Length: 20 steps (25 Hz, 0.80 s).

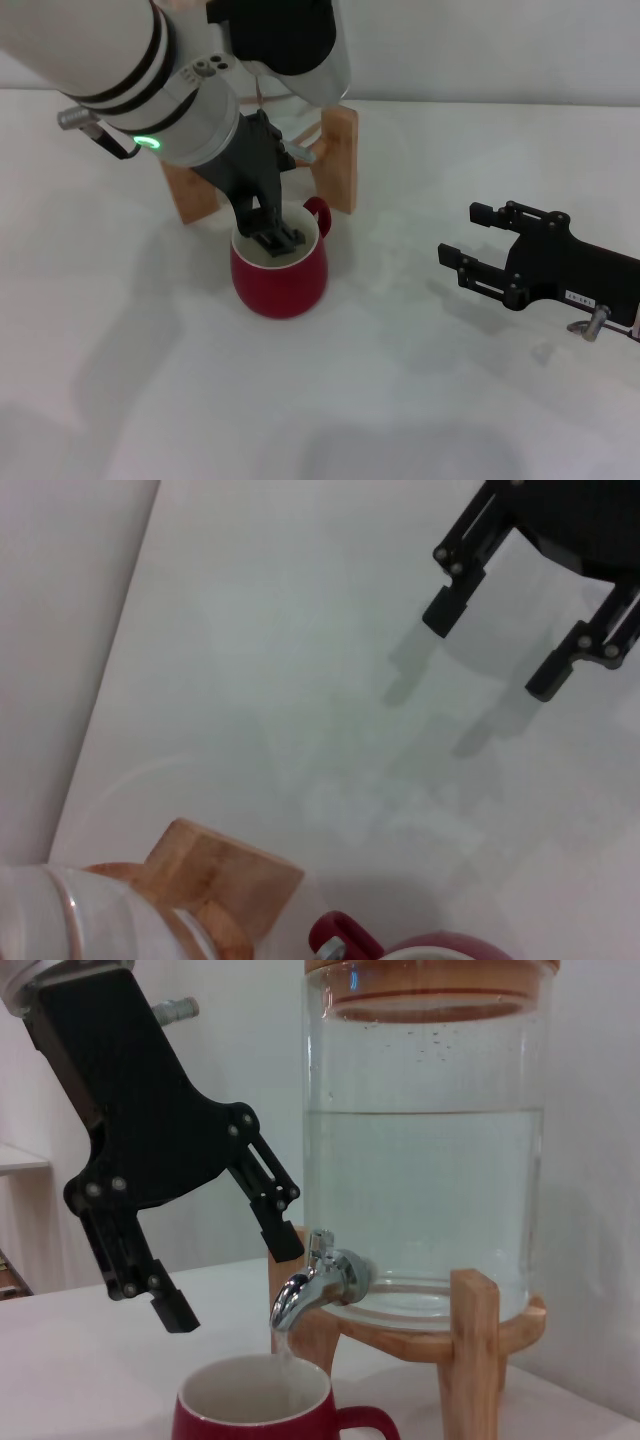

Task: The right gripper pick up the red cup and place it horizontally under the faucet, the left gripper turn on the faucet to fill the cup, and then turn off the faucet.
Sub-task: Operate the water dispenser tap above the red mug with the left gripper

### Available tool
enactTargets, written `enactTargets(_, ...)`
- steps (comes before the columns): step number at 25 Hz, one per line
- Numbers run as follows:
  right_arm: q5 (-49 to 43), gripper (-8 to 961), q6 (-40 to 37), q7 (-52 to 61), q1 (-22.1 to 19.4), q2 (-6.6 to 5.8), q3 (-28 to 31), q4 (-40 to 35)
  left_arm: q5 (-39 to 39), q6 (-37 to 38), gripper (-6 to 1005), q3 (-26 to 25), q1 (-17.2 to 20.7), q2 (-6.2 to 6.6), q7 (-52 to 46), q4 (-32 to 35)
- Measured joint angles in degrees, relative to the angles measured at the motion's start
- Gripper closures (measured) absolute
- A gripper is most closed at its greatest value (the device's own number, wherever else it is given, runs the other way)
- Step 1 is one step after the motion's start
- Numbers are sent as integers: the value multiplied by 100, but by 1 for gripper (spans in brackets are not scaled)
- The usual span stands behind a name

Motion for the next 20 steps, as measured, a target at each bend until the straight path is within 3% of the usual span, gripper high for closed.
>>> enactTargets(20,0,321,8,0,0,-1,58,-1,77,176,183,13,-271,0,4,-382)
